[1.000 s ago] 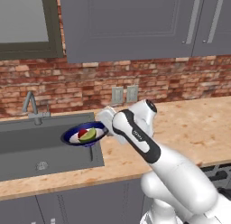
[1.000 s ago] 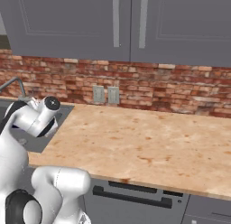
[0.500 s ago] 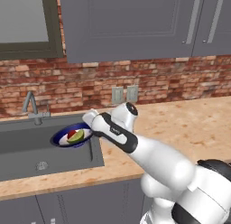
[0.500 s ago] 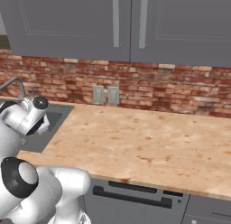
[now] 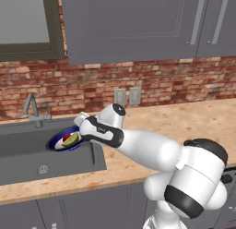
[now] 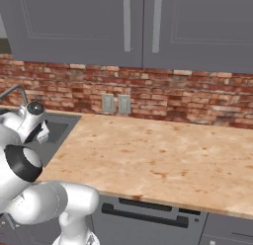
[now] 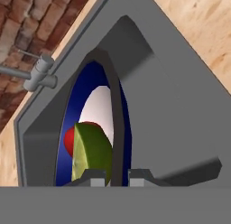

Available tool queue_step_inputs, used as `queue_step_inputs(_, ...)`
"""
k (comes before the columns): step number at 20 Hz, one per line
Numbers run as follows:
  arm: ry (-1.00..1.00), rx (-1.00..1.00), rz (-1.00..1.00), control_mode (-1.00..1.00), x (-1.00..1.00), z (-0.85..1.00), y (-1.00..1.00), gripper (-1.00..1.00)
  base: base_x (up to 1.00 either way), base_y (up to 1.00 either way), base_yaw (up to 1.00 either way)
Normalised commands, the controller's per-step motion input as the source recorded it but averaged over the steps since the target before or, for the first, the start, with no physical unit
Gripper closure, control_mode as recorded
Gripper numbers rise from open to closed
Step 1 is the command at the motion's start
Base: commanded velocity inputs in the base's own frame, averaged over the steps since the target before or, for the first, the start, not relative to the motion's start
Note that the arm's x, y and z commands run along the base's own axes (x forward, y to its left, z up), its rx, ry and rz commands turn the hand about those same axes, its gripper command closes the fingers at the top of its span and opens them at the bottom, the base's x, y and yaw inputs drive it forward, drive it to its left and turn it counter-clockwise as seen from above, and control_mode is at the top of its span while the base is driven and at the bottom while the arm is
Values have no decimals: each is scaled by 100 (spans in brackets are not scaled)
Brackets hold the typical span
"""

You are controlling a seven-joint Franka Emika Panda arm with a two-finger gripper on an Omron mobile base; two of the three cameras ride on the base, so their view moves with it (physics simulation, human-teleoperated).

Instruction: Dump the lemon wedge and apple from the bowl so the bowl can be washed. Place the bowl in the sink after clearing the leftovers.

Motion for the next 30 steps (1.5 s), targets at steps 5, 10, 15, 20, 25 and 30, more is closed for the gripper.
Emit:
queue_step_inputs(5, 2, -1, 0, -100, 0, -4, 8, 100, 0, 0, 0)
queue_step_inputs(10, 3, -6, 0, -100, 0, -20, 7, 100, 0, 0, 0)
queue_step_inputs(15, 1, -8, 0, -100, 3, -18, 1, 100, 0, 0, 0)
queue_step_inputs(20, 0, -13, 0, -100, 5, -20, 1, 100, 0, 0, 0)
queue_step_inputs(25, 0, -10, 0, -100, 8, -10, 0, 100, 0, 0, 0)
queue_step_inputs(30, 0, -5, 0, -100, 10, -8, 0, 100, 0, 0, 0)
